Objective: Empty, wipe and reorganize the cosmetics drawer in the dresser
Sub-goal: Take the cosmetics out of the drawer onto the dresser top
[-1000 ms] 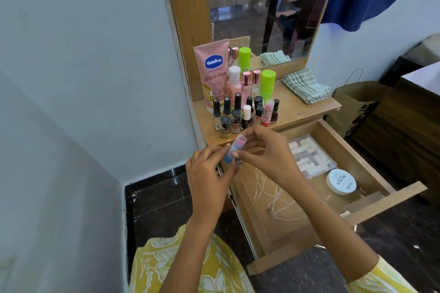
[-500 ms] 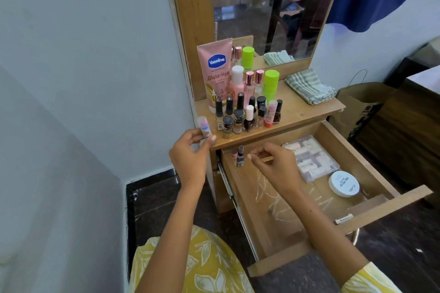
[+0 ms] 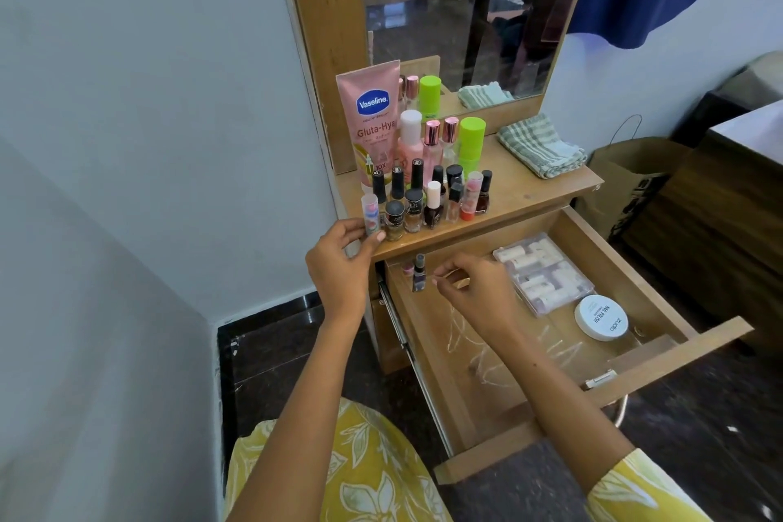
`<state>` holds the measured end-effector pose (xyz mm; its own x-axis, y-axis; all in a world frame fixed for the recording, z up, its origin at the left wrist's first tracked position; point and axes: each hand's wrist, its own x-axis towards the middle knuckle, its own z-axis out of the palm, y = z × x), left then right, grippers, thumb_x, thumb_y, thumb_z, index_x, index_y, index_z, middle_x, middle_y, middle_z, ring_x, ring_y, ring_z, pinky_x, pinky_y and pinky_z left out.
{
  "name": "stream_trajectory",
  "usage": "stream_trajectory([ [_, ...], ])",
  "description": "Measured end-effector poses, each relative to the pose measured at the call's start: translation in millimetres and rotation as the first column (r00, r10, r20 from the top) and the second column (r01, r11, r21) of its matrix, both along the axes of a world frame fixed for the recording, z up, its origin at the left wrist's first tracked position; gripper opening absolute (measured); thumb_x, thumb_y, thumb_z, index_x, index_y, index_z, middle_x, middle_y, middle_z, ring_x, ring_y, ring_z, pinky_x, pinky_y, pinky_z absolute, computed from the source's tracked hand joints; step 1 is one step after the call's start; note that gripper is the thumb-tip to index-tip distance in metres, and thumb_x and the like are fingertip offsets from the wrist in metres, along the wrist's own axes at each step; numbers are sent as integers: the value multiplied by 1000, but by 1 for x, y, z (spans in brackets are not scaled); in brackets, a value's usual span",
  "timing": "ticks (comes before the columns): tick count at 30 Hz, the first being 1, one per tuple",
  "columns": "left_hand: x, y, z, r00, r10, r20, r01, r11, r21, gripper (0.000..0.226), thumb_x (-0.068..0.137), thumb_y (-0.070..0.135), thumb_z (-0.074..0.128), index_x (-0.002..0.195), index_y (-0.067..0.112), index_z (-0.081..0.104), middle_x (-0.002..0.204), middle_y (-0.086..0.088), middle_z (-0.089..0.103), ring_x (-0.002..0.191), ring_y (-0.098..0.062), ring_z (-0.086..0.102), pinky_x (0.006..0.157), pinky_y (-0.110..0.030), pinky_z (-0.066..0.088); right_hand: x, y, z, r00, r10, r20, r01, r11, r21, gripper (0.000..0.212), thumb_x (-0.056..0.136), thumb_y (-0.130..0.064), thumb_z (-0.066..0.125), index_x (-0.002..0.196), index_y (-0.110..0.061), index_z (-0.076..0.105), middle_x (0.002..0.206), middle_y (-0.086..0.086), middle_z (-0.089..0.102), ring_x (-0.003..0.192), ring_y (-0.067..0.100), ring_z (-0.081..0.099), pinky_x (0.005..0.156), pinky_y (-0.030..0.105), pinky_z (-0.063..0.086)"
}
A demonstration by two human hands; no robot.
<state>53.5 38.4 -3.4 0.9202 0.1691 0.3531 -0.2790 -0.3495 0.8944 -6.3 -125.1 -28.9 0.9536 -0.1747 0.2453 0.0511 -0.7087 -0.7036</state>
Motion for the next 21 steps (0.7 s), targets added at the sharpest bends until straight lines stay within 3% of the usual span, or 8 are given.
stream_trajectory([
  [5,1,0,-5,1000,-4,14,3,999,44,30,77,19,76,104,11,69,97,2,71,86,2,62,74,-1,43,1,-1,-3,1000,18,-22,-18,1000,-12,8,81,-12,70,84,-20,67,86,-5,69,78,9,63,72,34,55],
  [8,-10,1,-9,999,30,27,-32,996,80,35,80,23,73,113,11,66,109,-1,69,101,-7,60,86,-18,46,2,-1,-5,1000,22,-20,-22,999,-23,12,80,-12,71,81,-23,65,85,-7,69,76,7,63,70,32,55],
  [11,-35,2,-20,987,114,114,-136,967,213,34,89,21,64,121,10,61,120,-4,64,113,-21,56,93,-28,39,4,-2,-7,1000,12,-10,-12,1000,-18,14,80,-11,71,86,-22,66,85,-7,69,73,5,62,68,28,54],
  [13,-50,-1,-28,990,34,140,-83,930,358,39,94,15,56,132,8,52,137,-7,52,129,-23,46,107,-38,32,5,-2,-8,1000,1,-2,-2,999,-54,16,80,-12,70,93,-22,65,88,-8,69,75,7,63,67,25,51],
  [16,-59,-6,-34,995,-98,6,72,773,630,52,101,24,39,147,14,18,155,-4,10,145,-18,8,118,-38,4,5,3,-8,999,23,-26,-28,981,-194,33,82,-12,65,113,-25,62,102,-6,66,80,10,65,63,22,44],
  [19,-58,-7,-36,995,-84,-54,97,687,720,54,103,31,27,147,16,-1,155,-1,-10,144,-15,-9,117,-33,-7,7,7,-6,988,70,-135,-112,935,-336,50,87,-14,59,133,-30,49,122,-2,57,92,15,64,68,26,49],
  [21,-58,-7,-35,994,-80,-79,112,665,738,56,103,30,27,146,16,-5,154,-1,-15,144,-15,-13,116,-33,-9,8,8,-6,985,72,-158,-124,928,-351,47,88,-13,58,131,-28,50,124,0,54,97,17,63,72,29,51],
])
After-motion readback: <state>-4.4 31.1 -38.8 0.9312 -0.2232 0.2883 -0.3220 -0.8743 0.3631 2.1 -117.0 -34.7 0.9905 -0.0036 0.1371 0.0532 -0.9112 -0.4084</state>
